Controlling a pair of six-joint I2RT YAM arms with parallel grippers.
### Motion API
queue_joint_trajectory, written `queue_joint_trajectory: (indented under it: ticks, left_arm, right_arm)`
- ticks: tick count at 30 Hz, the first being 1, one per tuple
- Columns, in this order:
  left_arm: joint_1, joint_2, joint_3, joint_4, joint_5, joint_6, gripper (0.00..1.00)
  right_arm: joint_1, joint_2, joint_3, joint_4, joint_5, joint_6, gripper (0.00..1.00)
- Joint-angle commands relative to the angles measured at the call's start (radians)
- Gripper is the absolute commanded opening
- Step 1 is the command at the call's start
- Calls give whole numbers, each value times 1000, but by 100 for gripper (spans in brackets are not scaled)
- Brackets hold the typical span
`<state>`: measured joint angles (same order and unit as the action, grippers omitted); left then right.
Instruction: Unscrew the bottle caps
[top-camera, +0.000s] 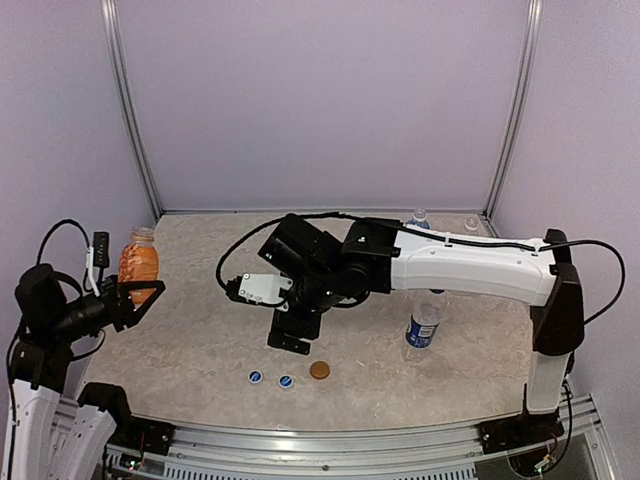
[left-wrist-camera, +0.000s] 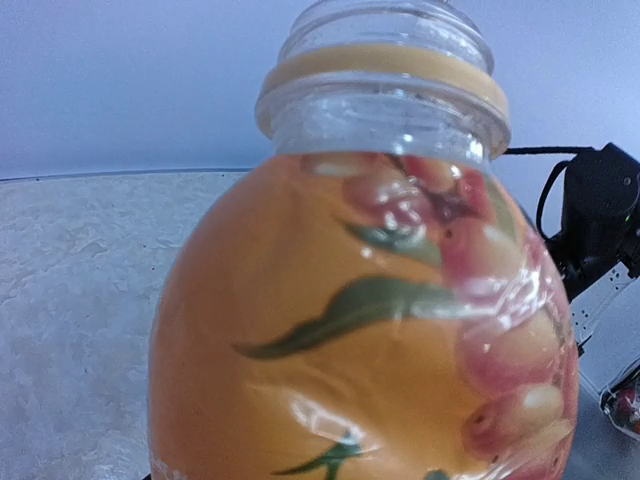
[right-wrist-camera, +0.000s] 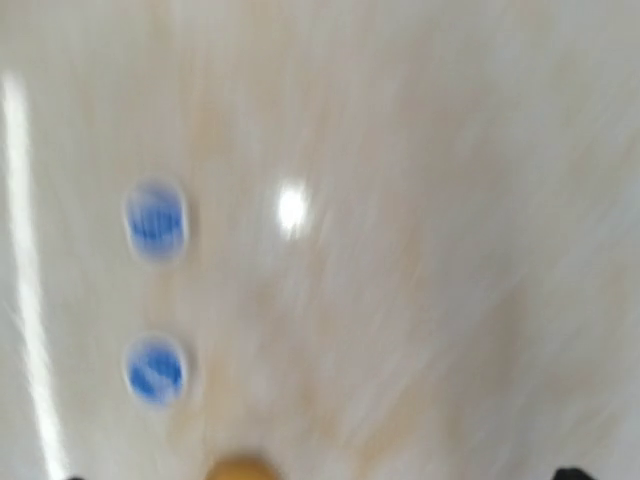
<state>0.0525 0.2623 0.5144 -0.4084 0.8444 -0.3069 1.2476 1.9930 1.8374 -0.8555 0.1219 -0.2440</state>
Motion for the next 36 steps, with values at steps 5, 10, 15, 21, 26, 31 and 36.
queue_joint_trajectory:
  ticks: [5,10,15,21,26,31,36]
  left_arm:
    - [-71,35,76,-112,35,166,42]
    - [-115,57,167,-190,5,329,42]
    - [-141,66,186,-200,-26,428,42]
    - [-162,86,197,-190,-32,443,42]
    - [-164,96,196,-178,-36,437,42]
    - [-164,93,189,-180,-37,435,42]
    - [-165,99,186,-159,-35,415,42]
  right_arm:
    - [-18,-136,84,567,-278,212,96]
    - [-20,-43,175,776,-334,477,92]
    - [-19,13,211,934,-302,552,92]
    - [-16,131,353,904,-392,599,90]
    - [-14,198,393,876,-412,617,81]
    - [-14,229,437,862,-456,608,76]
    - [-14,249,441,820,-474,624,74]
